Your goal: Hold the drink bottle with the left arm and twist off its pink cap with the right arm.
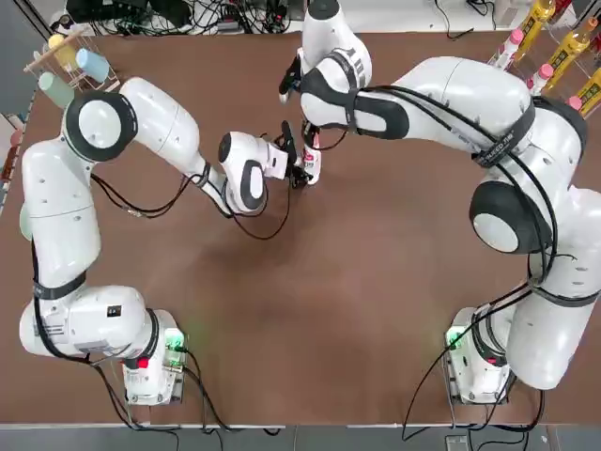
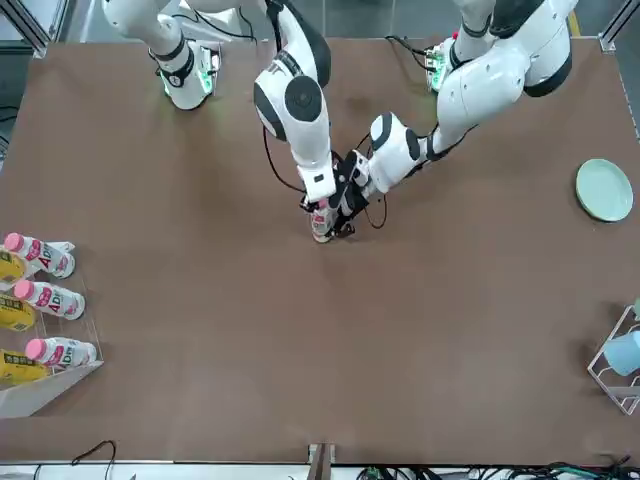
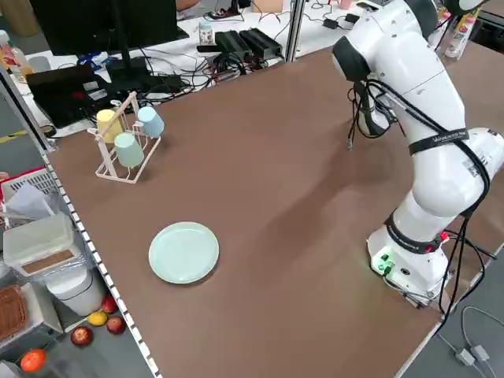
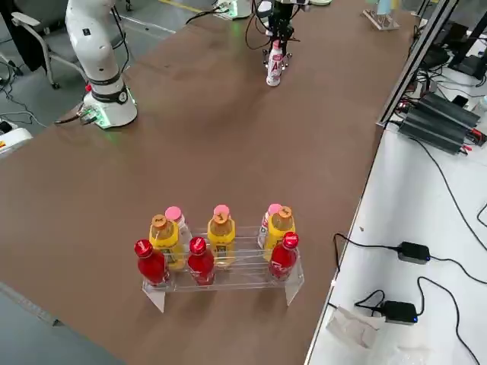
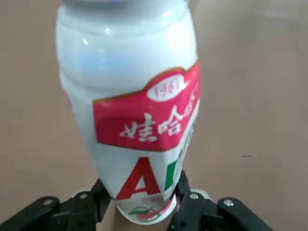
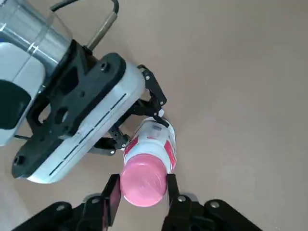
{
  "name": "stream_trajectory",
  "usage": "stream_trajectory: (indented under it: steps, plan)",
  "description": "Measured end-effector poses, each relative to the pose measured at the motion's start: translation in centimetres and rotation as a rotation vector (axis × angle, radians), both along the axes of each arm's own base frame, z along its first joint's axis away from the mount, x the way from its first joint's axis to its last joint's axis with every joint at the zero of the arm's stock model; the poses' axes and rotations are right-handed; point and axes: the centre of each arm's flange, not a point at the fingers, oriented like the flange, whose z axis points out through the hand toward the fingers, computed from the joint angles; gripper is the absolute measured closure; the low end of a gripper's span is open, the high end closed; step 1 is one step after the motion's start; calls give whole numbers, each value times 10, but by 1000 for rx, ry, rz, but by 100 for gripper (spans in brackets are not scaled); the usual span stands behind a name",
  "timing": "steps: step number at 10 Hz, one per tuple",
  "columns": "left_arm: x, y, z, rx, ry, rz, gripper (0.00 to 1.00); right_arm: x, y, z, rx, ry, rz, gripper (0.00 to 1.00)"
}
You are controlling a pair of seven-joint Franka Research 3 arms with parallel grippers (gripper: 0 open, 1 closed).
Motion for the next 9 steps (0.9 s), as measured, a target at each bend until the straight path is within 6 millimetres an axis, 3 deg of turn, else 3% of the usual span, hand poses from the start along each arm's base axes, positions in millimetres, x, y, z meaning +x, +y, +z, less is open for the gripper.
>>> stream_trajectory:
  steps: [9]
  plan:
    - [2,2,0,-2,3,7,43,1,2,6,-1,-41,324,57]
